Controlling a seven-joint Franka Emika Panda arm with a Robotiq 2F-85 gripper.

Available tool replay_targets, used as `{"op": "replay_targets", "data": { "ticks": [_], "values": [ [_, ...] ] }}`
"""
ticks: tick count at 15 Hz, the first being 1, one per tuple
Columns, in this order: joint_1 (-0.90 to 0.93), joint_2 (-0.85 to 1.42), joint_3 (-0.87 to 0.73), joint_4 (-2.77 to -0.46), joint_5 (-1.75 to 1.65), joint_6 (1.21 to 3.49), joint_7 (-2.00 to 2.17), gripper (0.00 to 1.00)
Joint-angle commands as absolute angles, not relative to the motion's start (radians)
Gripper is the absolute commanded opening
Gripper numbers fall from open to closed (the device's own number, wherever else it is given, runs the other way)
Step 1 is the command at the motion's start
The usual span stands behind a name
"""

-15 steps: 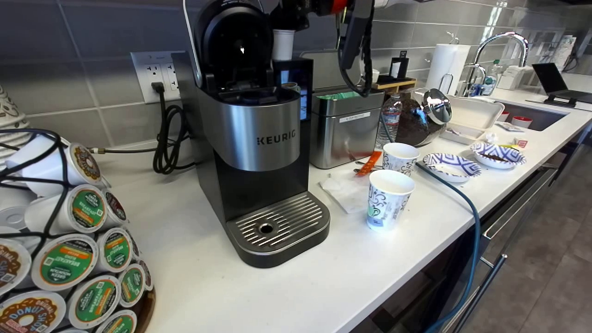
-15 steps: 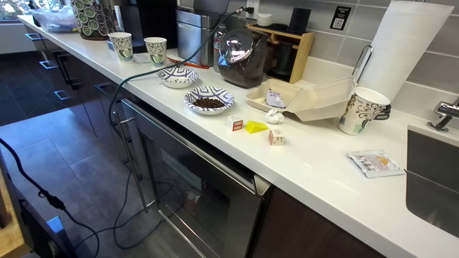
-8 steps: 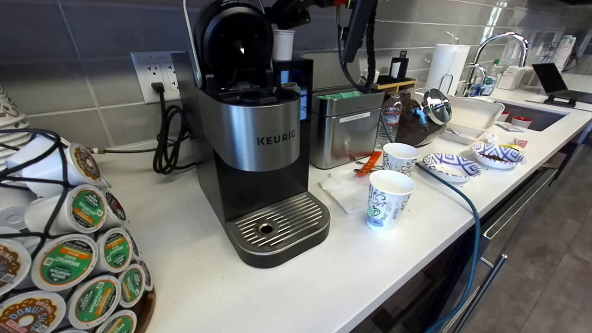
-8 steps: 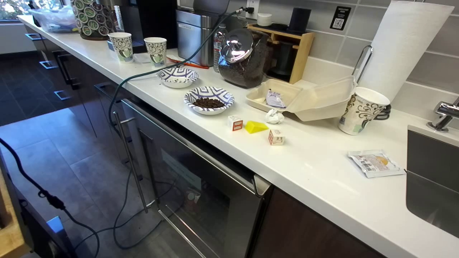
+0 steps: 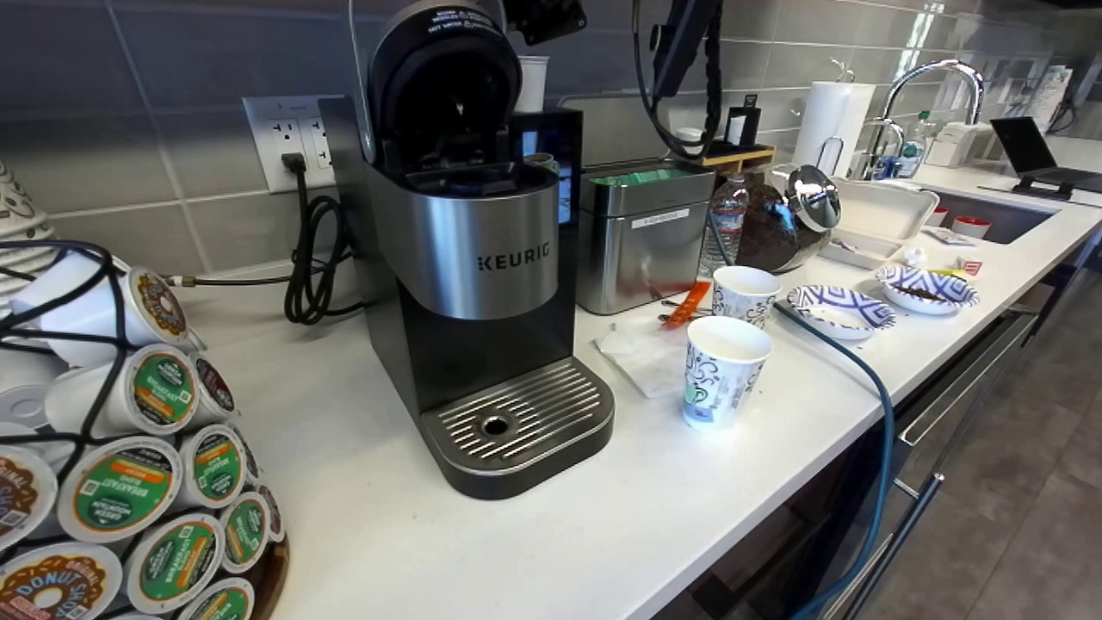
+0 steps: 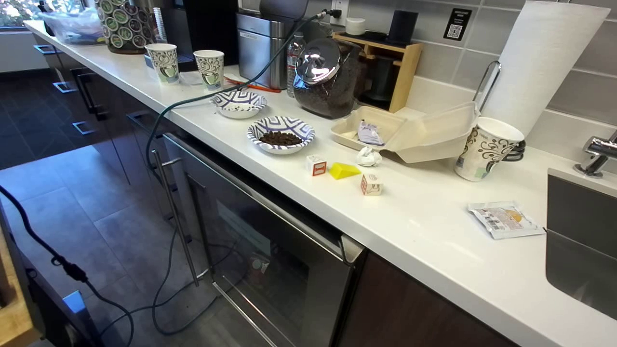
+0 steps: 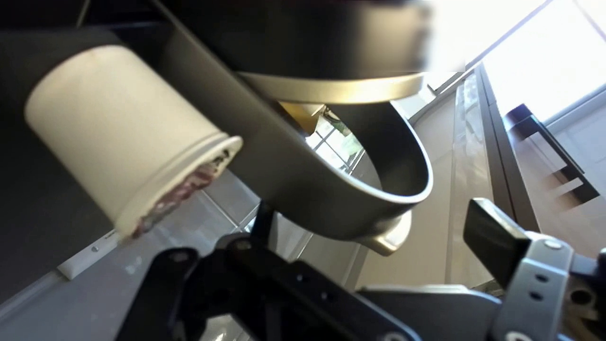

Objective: Close the coffeemaker.

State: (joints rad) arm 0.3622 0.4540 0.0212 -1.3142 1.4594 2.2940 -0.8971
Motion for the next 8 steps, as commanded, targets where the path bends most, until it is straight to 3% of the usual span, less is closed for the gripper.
{"op": "replay_targets", "data": {
  "ticks": [1,8],
  "values": [
    [0.304,0.374,0.106,-1.392,1.353,2.202,-0.811,1.0],
    [0.291,0.206,0.125,-1.65,1.13,2.294,-0.757,1.0]
  ]
}}
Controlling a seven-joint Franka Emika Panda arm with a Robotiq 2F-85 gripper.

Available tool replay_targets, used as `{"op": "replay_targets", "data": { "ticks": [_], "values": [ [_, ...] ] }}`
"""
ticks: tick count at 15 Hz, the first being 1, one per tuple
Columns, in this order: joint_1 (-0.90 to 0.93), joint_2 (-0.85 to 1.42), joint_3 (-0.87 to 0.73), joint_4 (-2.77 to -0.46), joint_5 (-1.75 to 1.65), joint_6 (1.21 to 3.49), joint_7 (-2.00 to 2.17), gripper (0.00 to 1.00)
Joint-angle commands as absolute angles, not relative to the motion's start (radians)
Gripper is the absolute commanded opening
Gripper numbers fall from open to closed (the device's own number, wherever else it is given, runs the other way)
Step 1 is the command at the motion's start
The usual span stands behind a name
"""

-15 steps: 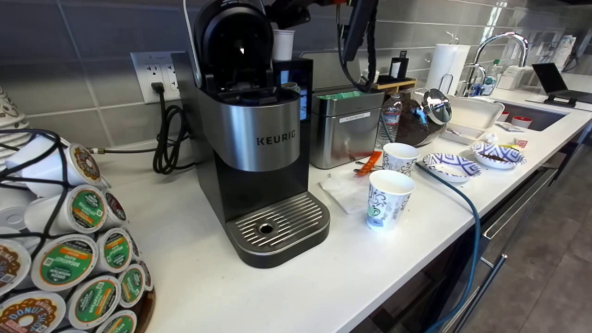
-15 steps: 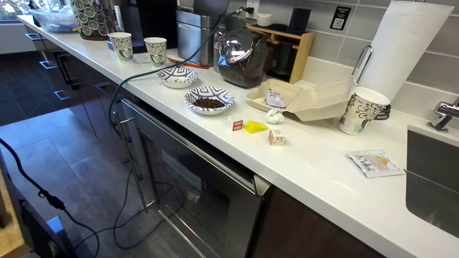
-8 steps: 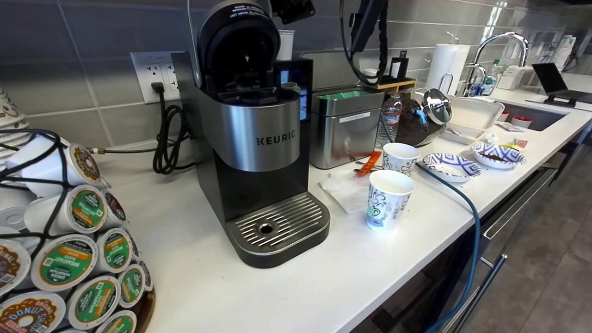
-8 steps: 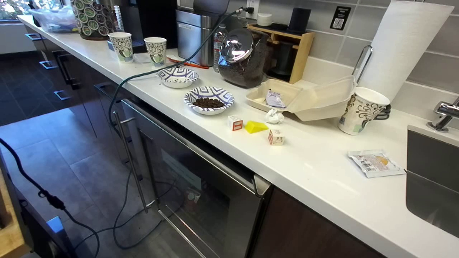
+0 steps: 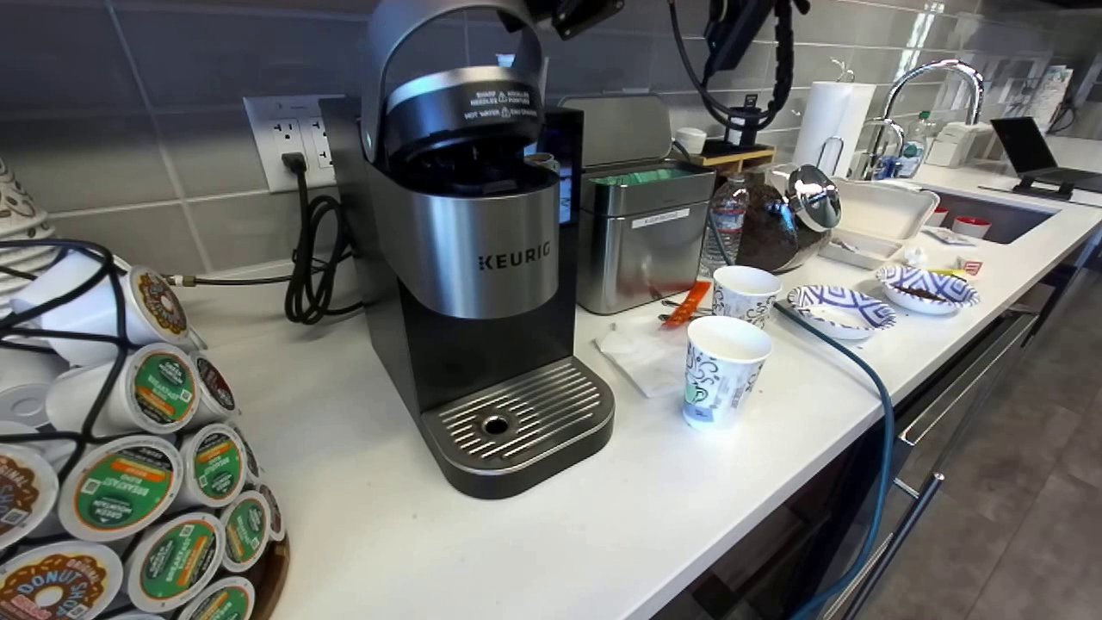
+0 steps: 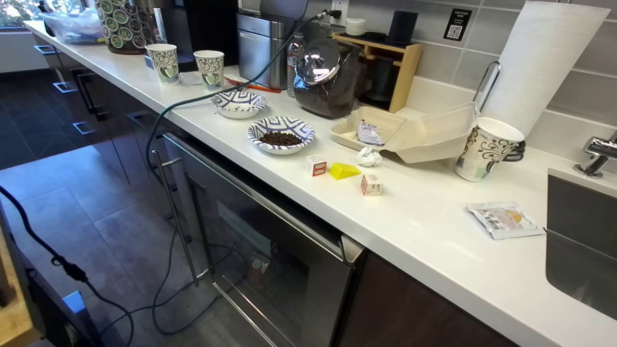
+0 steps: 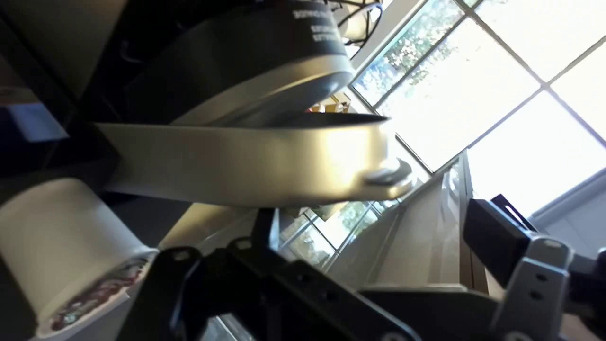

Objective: Close the coffeemaker.

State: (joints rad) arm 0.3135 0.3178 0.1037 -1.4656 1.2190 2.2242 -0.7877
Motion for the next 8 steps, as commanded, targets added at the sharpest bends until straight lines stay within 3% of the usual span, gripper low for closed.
{"op": "replay_targets", "data": {
  "ticks": [1,8],
  "values": [
    [0.286,0.186,0.131,-1.685,1.121,2.328,-0.757,1.0],
    [0.251,0.083,0.18,-1.859,1.187,2.486,-0.763,1.0]
  ]
}}
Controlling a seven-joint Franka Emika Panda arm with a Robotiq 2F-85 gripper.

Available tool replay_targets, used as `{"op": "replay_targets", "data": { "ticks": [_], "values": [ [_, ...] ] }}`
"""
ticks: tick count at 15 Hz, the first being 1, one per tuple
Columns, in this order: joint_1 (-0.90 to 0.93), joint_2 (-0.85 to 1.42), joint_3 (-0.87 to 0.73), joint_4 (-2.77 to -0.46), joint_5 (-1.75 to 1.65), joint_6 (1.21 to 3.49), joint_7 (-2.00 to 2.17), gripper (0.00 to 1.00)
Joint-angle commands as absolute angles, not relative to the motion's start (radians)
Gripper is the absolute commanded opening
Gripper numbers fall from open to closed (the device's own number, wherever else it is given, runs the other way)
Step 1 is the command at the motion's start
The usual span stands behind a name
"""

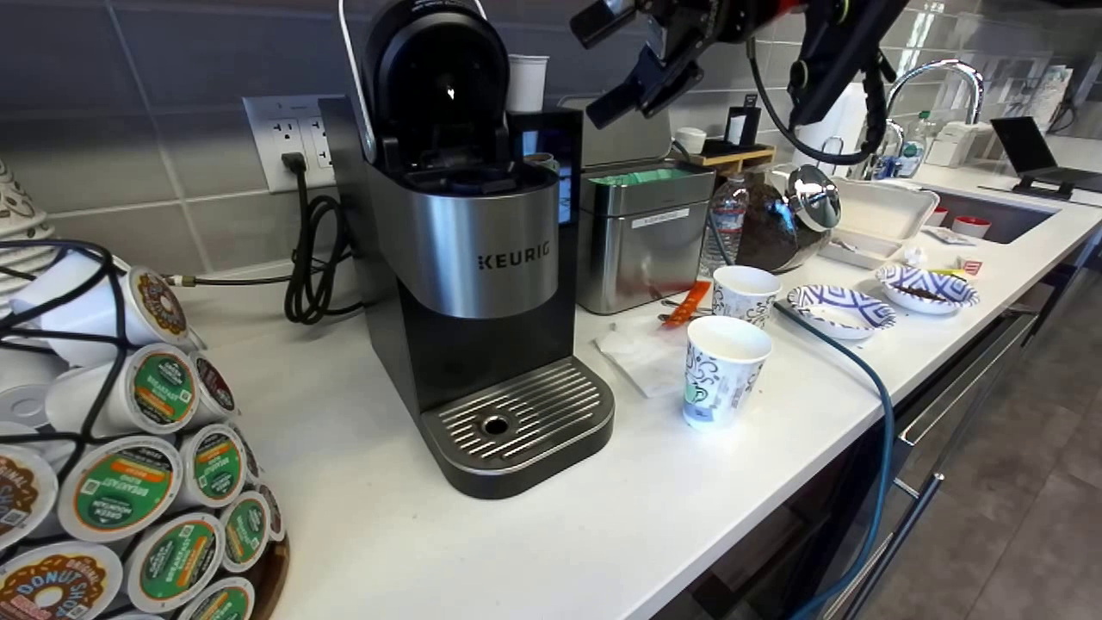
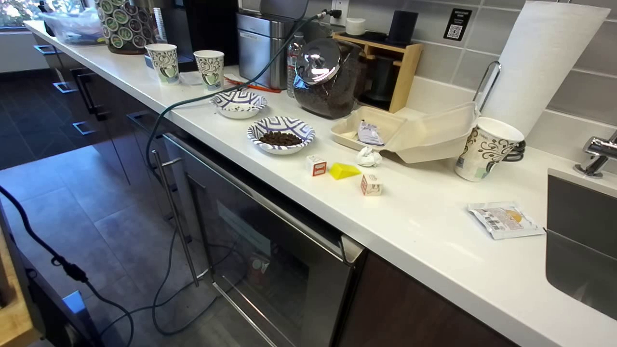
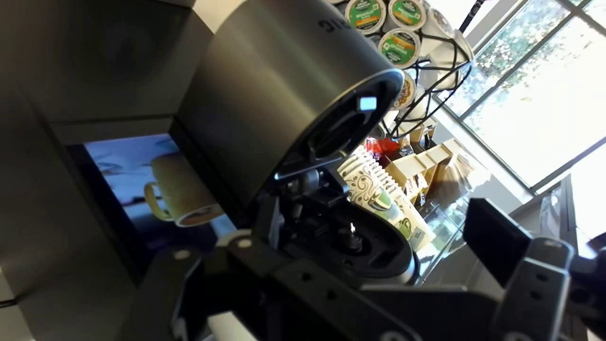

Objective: Close the coffeemaker.

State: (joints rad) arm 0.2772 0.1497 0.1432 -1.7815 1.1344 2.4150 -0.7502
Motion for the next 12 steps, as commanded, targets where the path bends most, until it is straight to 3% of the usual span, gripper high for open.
{"op": "replay_targets", "data": {
  "ticks": [1,5,12],
  "values": [
    [0.248,0.08,0.194,-1.842,1.257,2.518,-0.803,1.0],
    [0.27,0.098,0.208,-1.733,1.494,2.624,-1.022,1.0],
    [0.266,0.259,0.214,-1.596,1.587,2.586,-1.271,1.0]
  ]
}}
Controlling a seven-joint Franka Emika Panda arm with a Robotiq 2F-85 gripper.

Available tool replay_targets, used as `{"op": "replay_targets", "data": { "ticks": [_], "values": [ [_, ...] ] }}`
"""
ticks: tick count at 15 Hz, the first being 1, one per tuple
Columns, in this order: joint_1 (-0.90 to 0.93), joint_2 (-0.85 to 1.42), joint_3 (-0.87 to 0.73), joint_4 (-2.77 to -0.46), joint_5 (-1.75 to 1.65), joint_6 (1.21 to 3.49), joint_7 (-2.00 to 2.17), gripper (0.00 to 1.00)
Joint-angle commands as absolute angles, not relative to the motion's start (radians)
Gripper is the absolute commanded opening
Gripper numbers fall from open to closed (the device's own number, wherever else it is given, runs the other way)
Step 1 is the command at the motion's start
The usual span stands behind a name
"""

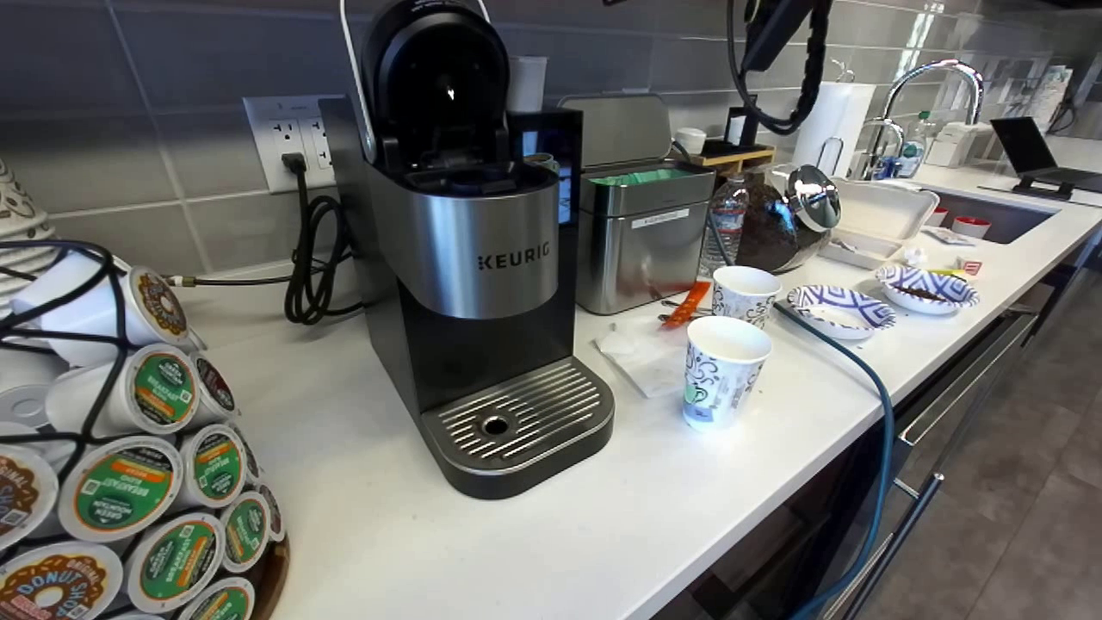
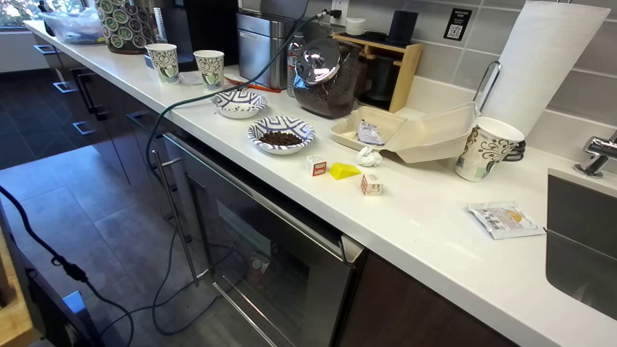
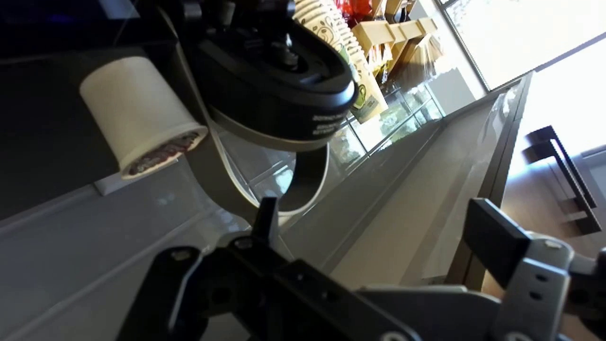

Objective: Close the coffeemaker.

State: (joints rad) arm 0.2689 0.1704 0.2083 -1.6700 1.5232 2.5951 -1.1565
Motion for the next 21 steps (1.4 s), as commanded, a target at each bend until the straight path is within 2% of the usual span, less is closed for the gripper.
{"op": "replay_targets", "data": {
  "ticks": [1,8,21],
  "values": [
    [0.265,0.286,0.217,-1.568,1.617,2.591,-1.315,1.0],
    [0.278,0.42,0.223,-1.394,1.714,2.601,-1.497,1.0],
    [0.311,0.508,0.215,-1.285,1.647,2.647,-1.53,1.0]
  ]
}}
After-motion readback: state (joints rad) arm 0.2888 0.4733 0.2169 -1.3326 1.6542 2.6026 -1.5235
